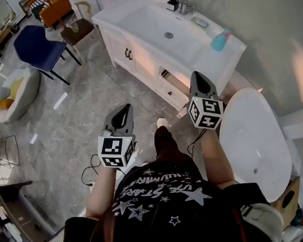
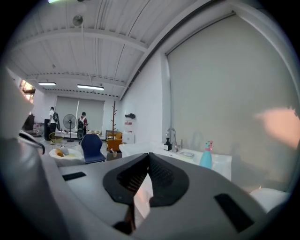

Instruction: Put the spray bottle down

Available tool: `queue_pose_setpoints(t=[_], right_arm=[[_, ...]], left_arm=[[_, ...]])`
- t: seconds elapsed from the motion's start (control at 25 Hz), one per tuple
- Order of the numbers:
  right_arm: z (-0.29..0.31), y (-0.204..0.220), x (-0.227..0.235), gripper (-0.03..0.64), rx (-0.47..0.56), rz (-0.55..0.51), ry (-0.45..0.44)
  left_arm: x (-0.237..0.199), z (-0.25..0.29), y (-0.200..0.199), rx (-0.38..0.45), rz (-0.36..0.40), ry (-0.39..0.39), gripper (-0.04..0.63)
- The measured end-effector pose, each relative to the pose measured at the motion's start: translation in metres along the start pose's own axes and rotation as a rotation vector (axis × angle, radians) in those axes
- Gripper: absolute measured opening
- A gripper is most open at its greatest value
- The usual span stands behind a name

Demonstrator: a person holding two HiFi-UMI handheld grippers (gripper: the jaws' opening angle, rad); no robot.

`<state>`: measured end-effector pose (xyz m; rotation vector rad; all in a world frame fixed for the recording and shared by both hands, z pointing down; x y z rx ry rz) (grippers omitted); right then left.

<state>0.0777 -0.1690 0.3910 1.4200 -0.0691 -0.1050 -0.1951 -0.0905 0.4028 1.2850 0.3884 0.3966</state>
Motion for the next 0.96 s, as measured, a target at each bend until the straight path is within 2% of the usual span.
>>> queue_pose_setpoints(t=[0.24,0.44,0.76,0.96], right_arm=[[-0.082,0.025,-0.043,0.012,-0.058,-0.031,-0.038],[-0.130,0.043,-0.048,0.012,-0.109,-0.045,-0.021],[-0.150,0.038,-0.039,0.012,-0.095,-0.049,-0.004],[-0.158,0.048,-0.036,0.012,-0.107,-0.029,-0.007]], left_arm=[[0.009,-0.071,0.034,-0.026,-0.043,0.020,0.015],[0.015,-0.095,0.054,-0.060,-0.085,0.033,0.015],[0.030,-0.102,0.063,-0.064,-0.091,0.052,0.015],[0.027,-0.103,0.069,-0.074,-0.090,0.023,0.015]])
Point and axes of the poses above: the fingertips, and each gripper's own axes: z forward along the fingers, x to its right, y out of its underside, the point moved 4 cm from there along -z, backward along the fingers, and after that the axes turned 1 degree about y, right-handed, at the moved point
